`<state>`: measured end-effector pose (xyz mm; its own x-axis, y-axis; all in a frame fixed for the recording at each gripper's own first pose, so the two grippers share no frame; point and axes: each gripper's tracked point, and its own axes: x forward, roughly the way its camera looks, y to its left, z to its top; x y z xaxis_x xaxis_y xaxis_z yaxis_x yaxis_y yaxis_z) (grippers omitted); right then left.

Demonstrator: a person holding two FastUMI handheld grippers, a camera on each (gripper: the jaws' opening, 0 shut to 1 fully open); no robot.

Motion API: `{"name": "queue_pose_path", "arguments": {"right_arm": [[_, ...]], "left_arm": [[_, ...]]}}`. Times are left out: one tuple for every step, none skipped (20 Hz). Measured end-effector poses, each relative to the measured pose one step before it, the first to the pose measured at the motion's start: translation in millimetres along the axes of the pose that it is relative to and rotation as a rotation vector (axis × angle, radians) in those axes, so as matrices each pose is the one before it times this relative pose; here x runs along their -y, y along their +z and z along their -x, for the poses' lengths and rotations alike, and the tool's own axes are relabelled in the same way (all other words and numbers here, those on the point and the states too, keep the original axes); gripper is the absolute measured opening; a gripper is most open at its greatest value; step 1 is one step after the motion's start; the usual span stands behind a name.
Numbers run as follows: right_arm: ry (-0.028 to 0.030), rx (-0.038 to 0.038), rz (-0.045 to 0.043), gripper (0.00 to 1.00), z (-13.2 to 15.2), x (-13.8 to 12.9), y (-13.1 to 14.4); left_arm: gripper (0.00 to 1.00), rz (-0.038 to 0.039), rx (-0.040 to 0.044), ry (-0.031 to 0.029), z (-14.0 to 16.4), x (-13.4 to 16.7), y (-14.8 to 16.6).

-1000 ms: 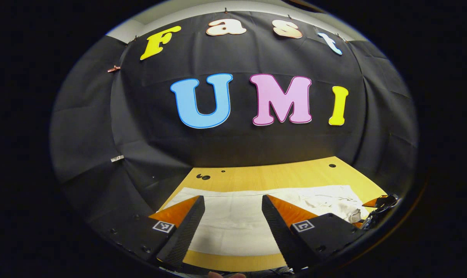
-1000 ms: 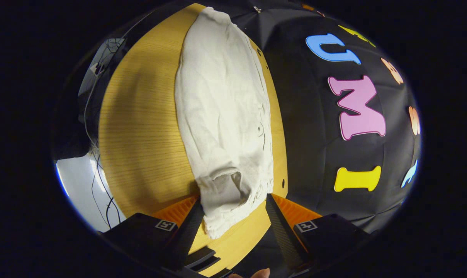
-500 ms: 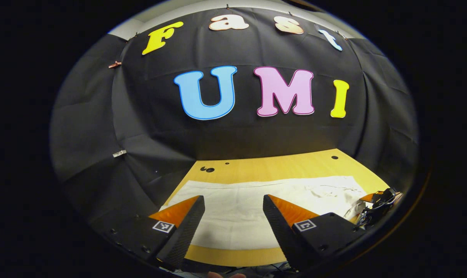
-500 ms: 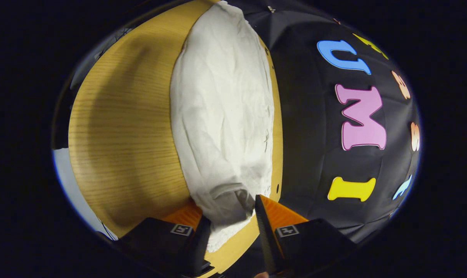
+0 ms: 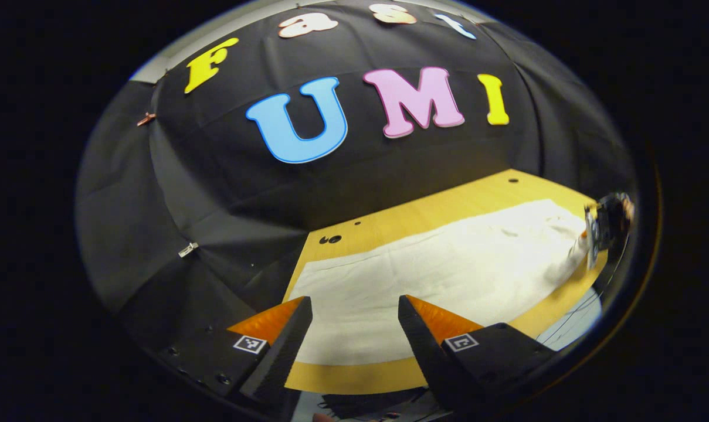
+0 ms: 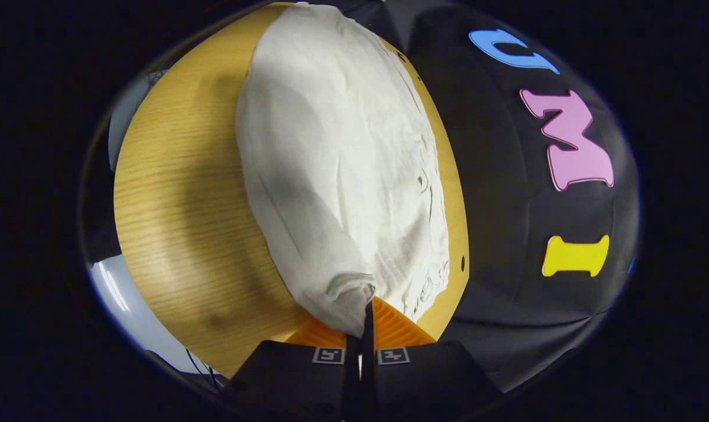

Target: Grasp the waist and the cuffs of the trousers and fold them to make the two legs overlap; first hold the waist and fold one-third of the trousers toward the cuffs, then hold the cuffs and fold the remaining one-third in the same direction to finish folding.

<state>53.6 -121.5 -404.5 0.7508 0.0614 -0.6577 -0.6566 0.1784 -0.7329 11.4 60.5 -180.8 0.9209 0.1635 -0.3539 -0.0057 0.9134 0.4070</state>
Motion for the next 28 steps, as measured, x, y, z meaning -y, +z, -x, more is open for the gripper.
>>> {"name": "queue_pose_path", "arguments": {"right_arm": [[-0.00105, 0.00041, 0.00973, 0.14, 2.85, 1.21, 2.31], [-0.00292, -0.0001, 0.01356, 0.05, 0.66, 2.25, -0.35], [0.0018, -0.00668, 0.0079, 0.05, 0.48, 0.9, -0.95], [0.00436, -0.00681, 0.00024, 0.05, -1.48, -1.7, -1.67], [0.00002, -0.00624, -0.0007, 0.05, 0.01, -0.31, -0.43], [-0.0012, -0.00492, 0.00366, 0.05, 0.07, 0.06, -0.06], [-0.00052, -0.00515, 0.00408, 0.05, 0.24, -0.08, 0.26], [-0.00027, -0.00666, -0.00257, 0.05, 0.12, -0.31, -0.05], [-0.00088, -0.00431, -0.00414, 0.05, -0.47, 0.46, -0.12], [-0.00016, -0.00726, -0.00536, 0.05, 0.36, -0.18, 0.24], [0.00208, -0.00516, -0.00604, 0.05, 0.33, -0.98, 0.24], [0.00461, -0.00566, -0.00315, 0.05, 0.5, -0.8, -0.3], [0.00109, -0.00381, 0.00089, 0.05, 1.03, 0.33, 0.94], [-0.00023, -0.00297, -0.00031, 0.05, 0.15, 0.61, 0.37], [0.00005, -0.00379, -0.00205, 0.05, 0.89, -0.28, 0.09], [-0.00542, -0.00546, 0.00116, 0.05, 1.24, 0.55, 0.89], [-0.00474, -0.00469, 0.00351, 0.05, 1.35, 0.15, 0.58], [-0.00218, -0.00036, 0.00175, 0.05, -0.37, -0.03, 0.42], [-0.00159, -0.00124, 0.00087, 0.05, 0.82, 0.53, -0.1], [-0.00307, 0.00088, -0.00004, 0.05, -0.64, 0.24, 0.53], [-0.00212, -0.00103, -0.00051, 0.05, -0.45, -0.34, -0.72], [-0.00245, 0.0007, -0.00011, 0.05, 0.76, -0.14, 0.78], [-0.00233, 0.00379, 0.00514, 0.05, -0.29, 0.22, 0.04], [-0.00312, 0.00316, 0.0064, 0.05, 0.69, 0.32, 0.32], [-0.00027, 0.0024, 0.00495, 0.05, 0.76, 0.12, 0.01], [0.00073, 0.00272, 0.00364, 0.05, -0.87, -0.26, -0.17], [-0.00227, 0.00334, 0.00365, 0.05, -0.58, -0.21, 0.17], [-0.00076, 0.00175, 0.00381, 0.05, 0.22, 0.56, -0.36]], "left_arm": [[0.93, -0.05214, -0.02336, -0.00697, -4.95, -4.6, -18.22], [0.93, -0.05495, -0.02959, -0.0026, -5.14, -5.25, -21.41], [0.91, -0.058, -0.03066, -0.00123, -6.35, -5.18, -20.98], [0.9, -0.06554, -0.03168, 0.00226, -6.3, -4.43, -20.83], [0.88, -0.07839, -0.02927, 0.0027, -4.83, -2.26, -19.33], [0.88, -0.08424, -0.01635, -0.00053, -7.85, -2.83, -15.29], [0.88, -0.08254, -0.01257, -0.00856, -8.7, -1.31, -13.87], [0.88, -0.08015, -0.00371, -0.01883, -6.28, 0.9, -10.32], [0.87, -0.07927, 0.0032, -0.02228, -7.43, 2.52, -10.25], [0.87, -0.06624, 0.00685, -0.0318, -7.53, 6.76, -7.73], [0.86, -0.04733, 0.00242, -0.03432, -6.76, 7.43, -9.9], [0.86, -0.02986, -0.00529, -0.04145, -6.81, 5.96, -7.78], [0.84, -0.02189, -0.0074, -0.03043, -6.91, 1.37, -7.56], [0.84, -0.02094, -0.0043, -0.01993, -5.66, -1.19, -5.95], [0.83, -0.03333, -0.00555, -0.01784, -8.96, -4.67, -9.79], [0.83, -0.06637, -0.00098, -0.031, -9.16, -2.98, -6.28], [0.82, -0.07696, 0.01678, -0.02109, -10.94, -0.61, 1.93], [0.82, -0.04871, 0.01679, 0.00026, -7.55, -1.83, 2.92], [0.8, -0.03648, 0.01419, -0.00687, -8.74, -3.05, 0.05], [0.78, -0.00488, 0.01687, 0.00829, -2.37, -3.29, 2.72], [0.73, -0.00189, 0.00233, 0.01947, -3.75, -3.26, -1.2], [0.76, -0.01384, -0.01445, 0.02744, -9.61, -8.38, -5.19], [0.67, -0.01609, -0.01126, 0.01292, -7.43, -2.1, -1.86], [0.66, -0.0187, -0.00738, -0.00296, -7.26, 1.04, -1.02], [0.52, -0.02725, -0.01567, 0.00454, -7.78, -0.34, -1.71], [0.37, -0.02923, -0.00995, 0.00533, -2.96, -1.09, -3.2], [0.18, -0.01888, -0.00106, 0.00531, -2.61, -1.32, -0.73], [0.11, -0.00405, -0.00127, 0.00529, -3.74, -2.63, -0.23]]}}
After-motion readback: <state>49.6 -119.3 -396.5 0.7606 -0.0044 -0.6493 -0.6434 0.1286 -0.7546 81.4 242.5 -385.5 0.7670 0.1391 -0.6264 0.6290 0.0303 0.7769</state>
